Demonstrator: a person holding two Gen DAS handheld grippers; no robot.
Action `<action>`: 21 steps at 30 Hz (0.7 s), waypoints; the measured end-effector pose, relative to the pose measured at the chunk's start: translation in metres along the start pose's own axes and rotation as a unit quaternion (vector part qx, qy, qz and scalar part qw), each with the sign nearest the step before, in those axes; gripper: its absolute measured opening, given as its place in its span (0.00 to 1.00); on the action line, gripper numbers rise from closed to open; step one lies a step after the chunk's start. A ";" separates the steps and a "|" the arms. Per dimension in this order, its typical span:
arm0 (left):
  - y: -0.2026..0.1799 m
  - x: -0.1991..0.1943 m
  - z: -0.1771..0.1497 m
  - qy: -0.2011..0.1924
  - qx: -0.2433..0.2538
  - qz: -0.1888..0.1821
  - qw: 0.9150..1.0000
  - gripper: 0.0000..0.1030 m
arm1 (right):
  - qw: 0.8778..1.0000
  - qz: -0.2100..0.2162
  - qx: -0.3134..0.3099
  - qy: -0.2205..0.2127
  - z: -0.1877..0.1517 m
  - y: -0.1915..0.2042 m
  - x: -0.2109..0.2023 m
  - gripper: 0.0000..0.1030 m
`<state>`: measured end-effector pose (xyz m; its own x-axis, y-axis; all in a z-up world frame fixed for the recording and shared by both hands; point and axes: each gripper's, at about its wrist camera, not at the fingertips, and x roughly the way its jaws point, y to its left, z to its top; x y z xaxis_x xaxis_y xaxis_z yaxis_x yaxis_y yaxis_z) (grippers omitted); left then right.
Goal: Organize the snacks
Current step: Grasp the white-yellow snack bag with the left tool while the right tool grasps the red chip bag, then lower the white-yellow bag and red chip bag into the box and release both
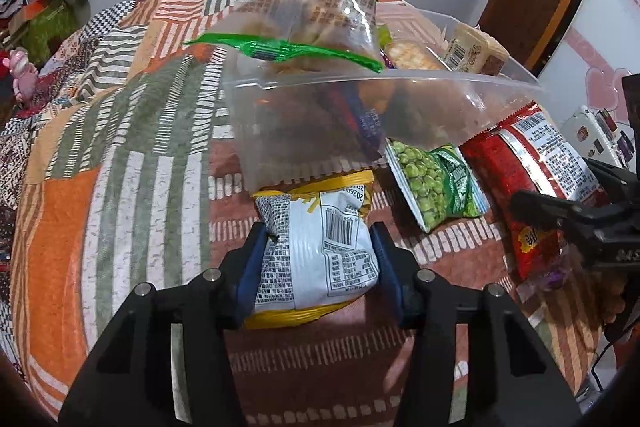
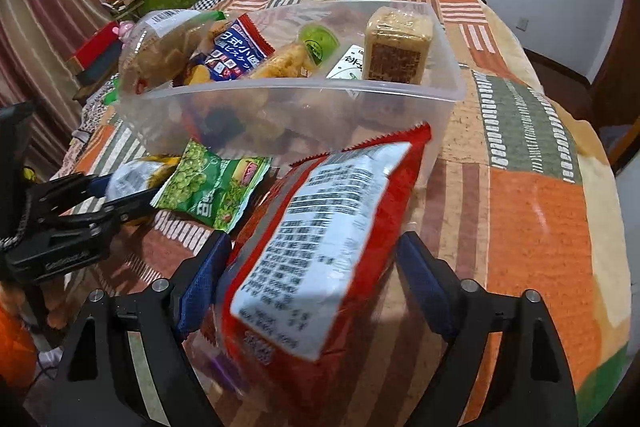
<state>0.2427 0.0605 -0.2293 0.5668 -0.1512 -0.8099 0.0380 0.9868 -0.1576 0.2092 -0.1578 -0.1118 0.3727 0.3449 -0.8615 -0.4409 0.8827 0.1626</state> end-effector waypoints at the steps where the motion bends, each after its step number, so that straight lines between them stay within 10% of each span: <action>1: 0.001 -0.002 -0.001 -0.002 0.000 0.004 1.000 0.50 | 1.000 -0.002 0.000 -0.002 0.000 0.000 -0.001 0.77; 9: -0.003 -0.032 -0.005 -0.024 0.001 0.012 1.000 0.49 | 0.999 0.020 0.010 -0.029 -0.004 -0.006 -0.022 0.34; 21: -0.034 -0.074 0.006 -0.062 0.021 -0.003 0.998 0.49 | 0.998 0.029 0.007 -0.057 -0.012 -0.006 -0.053 0.28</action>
<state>0.2039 0.0387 -0.1605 0.6635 -0.1520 -0.7325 0.0754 0.9878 -0.1366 0.1819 -0.1852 -0.0730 0.4369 0.4291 -0.7906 -0.4534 0.8641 0.2185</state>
